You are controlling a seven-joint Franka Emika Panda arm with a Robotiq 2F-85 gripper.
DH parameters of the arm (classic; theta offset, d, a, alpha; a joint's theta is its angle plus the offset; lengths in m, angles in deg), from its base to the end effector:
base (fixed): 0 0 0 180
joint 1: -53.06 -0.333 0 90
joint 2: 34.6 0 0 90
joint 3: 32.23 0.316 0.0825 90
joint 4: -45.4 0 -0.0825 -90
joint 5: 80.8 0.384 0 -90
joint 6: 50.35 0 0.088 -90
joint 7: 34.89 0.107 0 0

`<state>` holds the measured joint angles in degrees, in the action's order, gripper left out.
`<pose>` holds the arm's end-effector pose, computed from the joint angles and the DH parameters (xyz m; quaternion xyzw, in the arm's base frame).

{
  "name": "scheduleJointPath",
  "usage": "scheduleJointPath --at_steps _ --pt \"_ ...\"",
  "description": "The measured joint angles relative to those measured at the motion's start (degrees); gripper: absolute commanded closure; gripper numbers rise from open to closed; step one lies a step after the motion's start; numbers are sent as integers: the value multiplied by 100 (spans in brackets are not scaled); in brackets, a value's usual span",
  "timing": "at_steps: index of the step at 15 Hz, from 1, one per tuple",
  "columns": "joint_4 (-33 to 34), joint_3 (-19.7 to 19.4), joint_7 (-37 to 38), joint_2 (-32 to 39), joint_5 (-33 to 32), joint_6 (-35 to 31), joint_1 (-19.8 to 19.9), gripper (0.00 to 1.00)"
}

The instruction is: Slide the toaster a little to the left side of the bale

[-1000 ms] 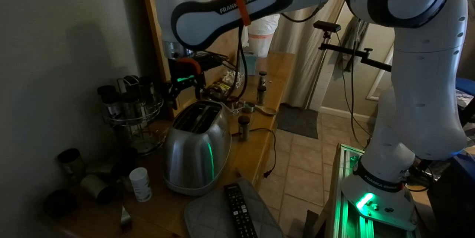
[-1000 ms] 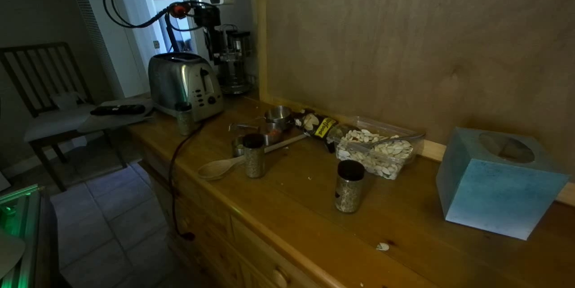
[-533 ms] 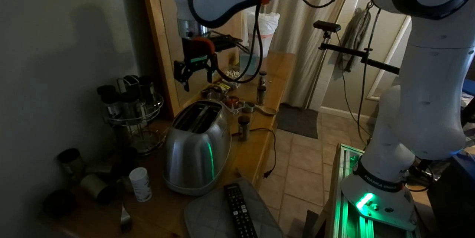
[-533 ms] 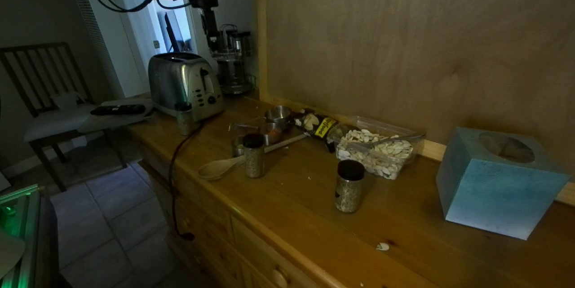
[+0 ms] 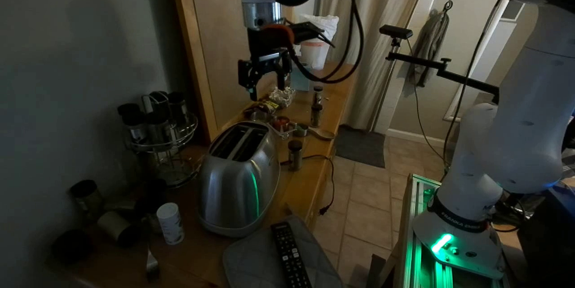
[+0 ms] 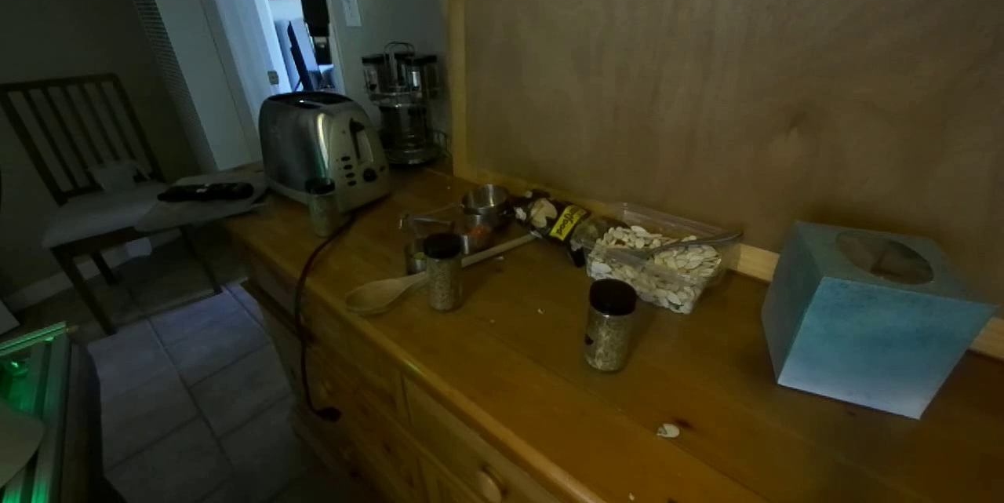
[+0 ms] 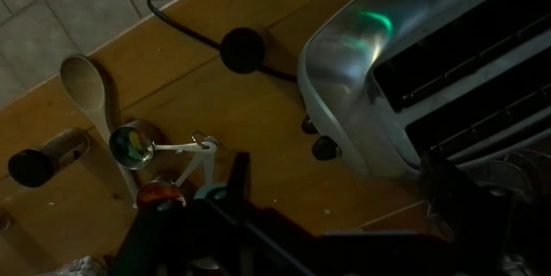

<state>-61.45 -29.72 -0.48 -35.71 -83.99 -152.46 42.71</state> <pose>0.5367 0.1178 0.5135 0.9827 -0.1802 -0.0180 0.0378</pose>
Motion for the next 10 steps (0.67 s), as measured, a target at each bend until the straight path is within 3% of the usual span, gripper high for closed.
scheduleJointPath --at_steps 6,10 --pt "-1233 162 -958 -1111 407 -113 27 0" --pt "-2062 211 -1675 -1881 444 -687 46 0"
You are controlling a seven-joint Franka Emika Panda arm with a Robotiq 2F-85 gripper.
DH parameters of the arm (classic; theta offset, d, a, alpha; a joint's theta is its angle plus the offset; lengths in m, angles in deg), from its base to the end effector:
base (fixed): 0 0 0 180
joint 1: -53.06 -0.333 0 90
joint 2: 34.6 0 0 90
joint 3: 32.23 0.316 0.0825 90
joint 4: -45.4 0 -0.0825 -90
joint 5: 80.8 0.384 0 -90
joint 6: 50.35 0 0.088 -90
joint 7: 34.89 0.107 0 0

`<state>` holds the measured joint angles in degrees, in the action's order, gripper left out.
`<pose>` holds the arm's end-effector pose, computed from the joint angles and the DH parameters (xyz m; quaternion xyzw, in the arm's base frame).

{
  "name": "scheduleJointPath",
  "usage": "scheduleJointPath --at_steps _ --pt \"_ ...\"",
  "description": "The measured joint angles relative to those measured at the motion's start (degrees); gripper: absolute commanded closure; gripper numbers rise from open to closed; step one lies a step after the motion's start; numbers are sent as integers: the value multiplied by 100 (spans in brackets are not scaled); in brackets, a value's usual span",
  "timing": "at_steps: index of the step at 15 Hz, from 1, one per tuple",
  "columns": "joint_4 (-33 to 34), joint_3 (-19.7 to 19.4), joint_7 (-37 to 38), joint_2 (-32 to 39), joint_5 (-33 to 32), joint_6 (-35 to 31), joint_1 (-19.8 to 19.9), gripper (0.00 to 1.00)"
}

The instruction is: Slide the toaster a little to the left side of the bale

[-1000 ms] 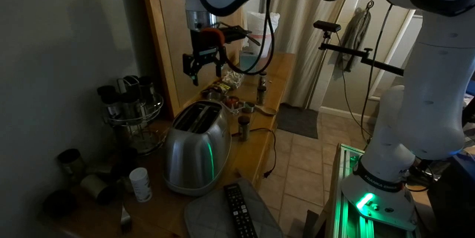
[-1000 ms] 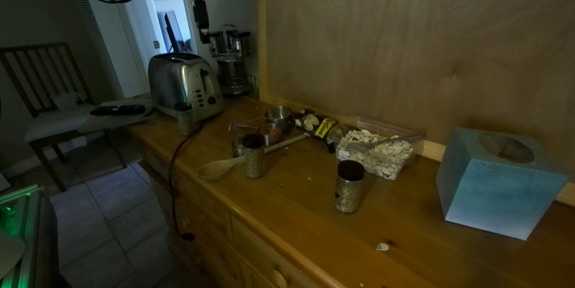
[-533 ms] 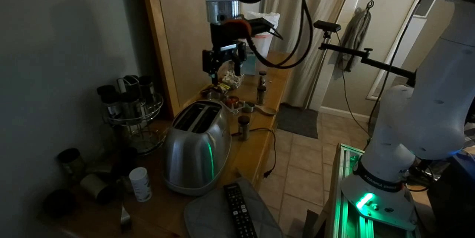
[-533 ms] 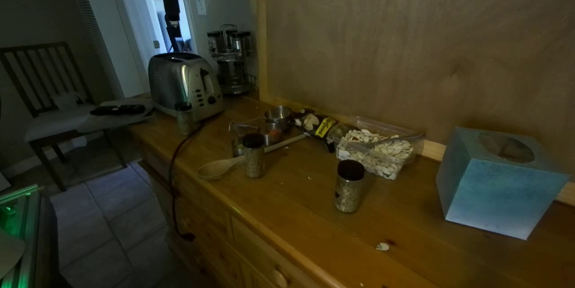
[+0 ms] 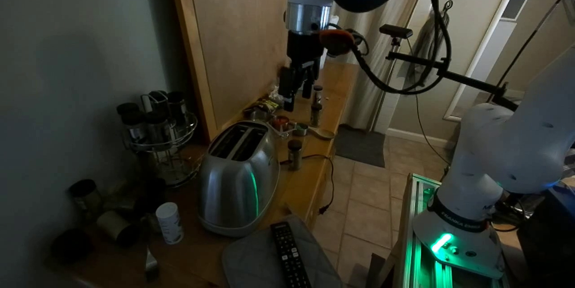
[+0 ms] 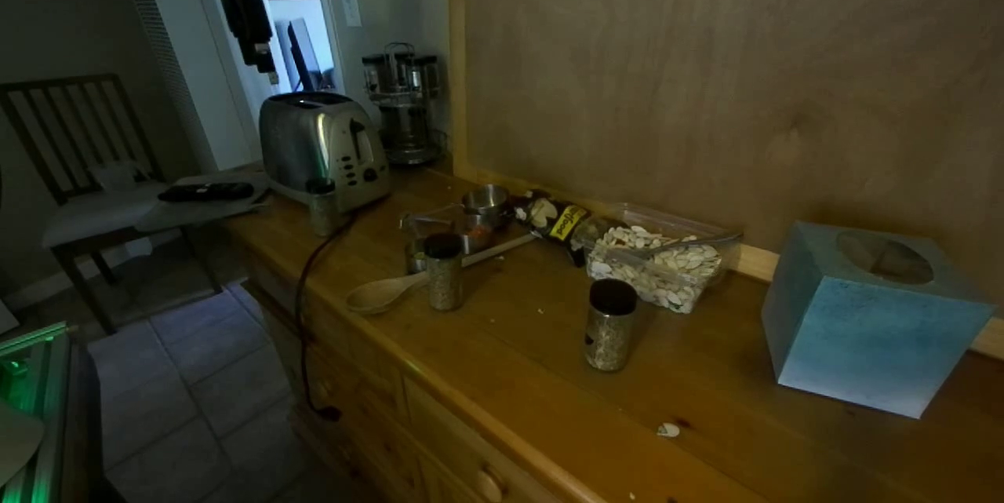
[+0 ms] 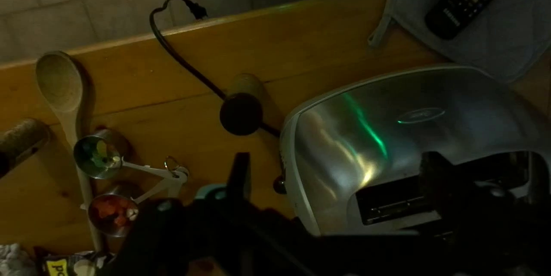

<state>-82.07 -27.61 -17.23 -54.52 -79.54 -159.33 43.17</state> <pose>0.4362 0.1175 0.5157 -0.9994 0.0332 -0.0124 0.0001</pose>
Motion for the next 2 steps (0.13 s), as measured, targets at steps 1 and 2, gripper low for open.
scheduleJointPath --at_steps 1,2 --pt "-2 23 2 -25 0 7 23 0" --pt "14 41 2 -10 0 7 40 0"
